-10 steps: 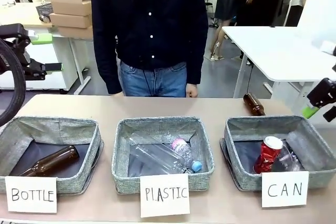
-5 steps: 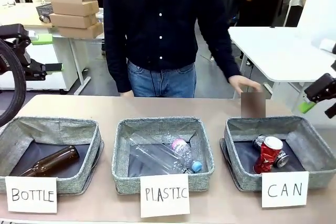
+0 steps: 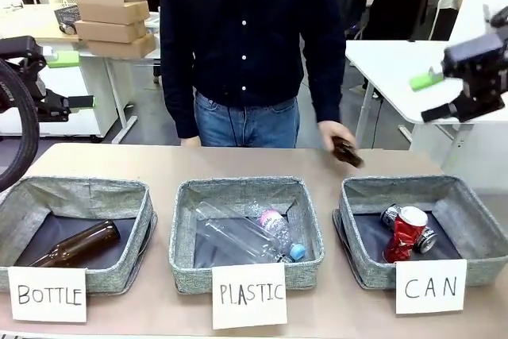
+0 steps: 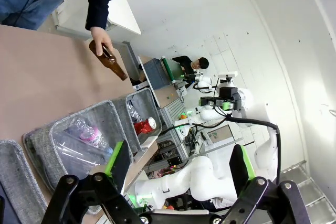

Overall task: Sort the can waste into the basket.
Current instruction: Pick up the can waste from the table and place it in the right Fabric basket.

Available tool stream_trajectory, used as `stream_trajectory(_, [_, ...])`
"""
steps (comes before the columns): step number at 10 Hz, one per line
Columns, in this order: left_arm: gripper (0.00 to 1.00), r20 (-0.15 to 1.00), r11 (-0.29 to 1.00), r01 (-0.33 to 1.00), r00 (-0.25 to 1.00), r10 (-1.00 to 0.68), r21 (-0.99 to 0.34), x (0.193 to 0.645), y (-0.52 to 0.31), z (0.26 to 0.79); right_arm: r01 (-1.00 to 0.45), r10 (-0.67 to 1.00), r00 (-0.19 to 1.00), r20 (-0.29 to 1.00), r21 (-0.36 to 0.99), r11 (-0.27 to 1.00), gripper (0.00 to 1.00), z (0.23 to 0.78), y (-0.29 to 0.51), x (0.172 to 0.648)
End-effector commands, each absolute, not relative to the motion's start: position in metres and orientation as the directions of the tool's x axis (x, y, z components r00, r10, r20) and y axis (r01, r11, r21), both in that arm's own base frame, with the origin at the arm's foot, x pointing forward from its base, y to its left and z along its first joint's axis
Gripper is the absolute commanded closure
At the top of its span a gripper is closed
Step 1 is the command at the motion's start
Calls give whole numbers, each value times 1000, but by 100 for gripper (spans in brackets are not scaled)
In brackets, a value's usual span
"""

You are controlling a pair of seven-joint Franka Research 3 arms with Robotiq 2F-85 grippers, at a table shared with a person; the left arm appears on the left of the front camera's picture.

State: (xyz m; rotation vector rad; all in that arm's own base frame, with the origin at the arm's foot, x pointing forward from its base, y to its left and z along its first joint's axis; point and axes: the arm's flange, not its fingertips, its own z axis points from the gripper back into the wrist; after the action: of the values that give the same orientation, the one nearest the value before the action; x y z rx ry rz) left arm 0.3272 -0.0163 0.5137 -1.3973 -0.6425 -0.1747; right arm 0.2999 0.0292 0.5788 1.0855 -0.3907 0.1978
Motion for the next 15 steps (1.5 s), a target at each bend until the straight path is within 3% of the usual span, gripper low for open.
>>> stream_trajectory(1, [0, 529, 174, 500, 808, 260, -848, 323, -17, 512, -311, -6, 920, 391, 742, 594, 0, 573, 22, 298])
stream_trajectory(15, [0, 529, 174, 500, 808, 260, -848, 323, -17, 512, -311, -6, 920, 391, 742, 594, 0, 573, 22, 298])
